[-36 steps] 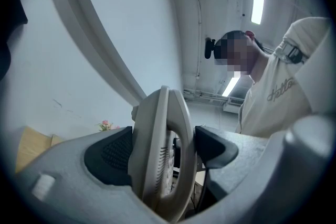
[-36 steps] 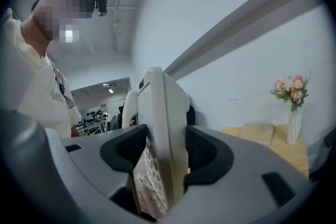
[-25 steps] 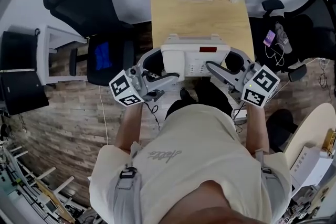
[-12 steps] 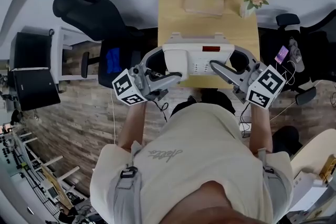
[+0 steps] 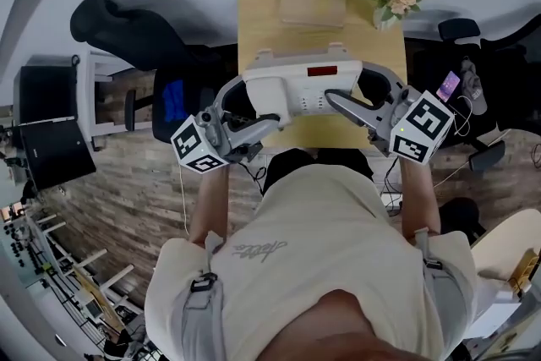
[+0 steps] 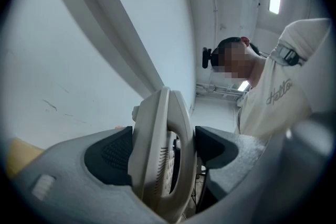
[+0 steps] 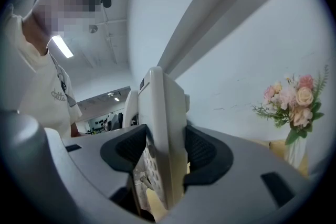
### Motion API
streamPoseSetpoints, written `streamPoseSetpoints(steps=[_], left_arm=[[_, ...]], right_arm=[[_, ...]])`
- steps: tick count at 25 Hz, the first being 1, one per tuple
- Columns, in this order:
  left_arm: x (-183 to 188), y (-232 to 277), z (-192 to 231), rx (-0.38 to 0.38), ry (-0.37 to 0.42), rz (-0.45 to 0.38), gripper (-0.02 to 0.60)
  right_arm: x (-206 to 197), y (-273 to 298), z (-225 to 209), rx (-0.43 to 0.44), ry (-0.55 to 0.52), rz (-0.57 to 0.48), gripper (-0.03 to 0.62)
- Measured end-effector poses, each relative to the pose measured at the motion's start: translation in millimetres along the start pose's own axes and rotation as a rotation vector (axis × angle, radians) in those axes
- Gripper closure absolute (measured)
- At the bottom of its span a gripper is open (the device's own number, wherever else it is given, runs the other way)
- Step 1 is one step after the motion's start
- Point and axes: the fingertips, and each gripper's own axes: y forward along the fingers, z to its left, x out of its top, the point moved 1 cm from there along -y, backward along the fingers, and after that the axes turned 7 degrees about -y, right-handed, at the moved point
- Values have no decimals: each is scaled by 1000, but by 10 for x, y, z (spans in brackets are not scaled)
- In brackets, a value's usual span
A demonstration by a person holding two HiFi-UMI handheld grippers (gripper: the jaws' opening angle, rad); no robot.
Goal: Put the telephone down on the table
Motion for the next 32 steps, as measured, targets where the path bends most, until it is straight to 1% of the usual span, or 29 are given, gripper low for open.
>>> streamPoseSetpoints(steps=[6,10,13,19,23,26,30,32], left_arm=[[-30,29,71,-14,-19,1,210],[-17,22,102,-42,-26,5,210],[9,12,102,-70,-28,23,210],[108,-22,67,-117,-3,33,210],[179,-247,209,-123,-13,32,210],[109,-256,282,-120,-28,43,210],[152,-551,439,-104,-62,41,210],[103,-610,499,-98,-77,50,210]], right_arm=[[-30,-8,-48,-18,13,14,362],[-21,2,-38,-46,9,25,362],[21,8,2,-79,-6,30,362],[101,36,87,-114,-33,18,362],[34,294,138,-118,-14,30,362],[-49,316,89,-122,-2,41,362],[-150,616,160,-129,22,68,362],[-224,669,152,-135,34,87,361]])
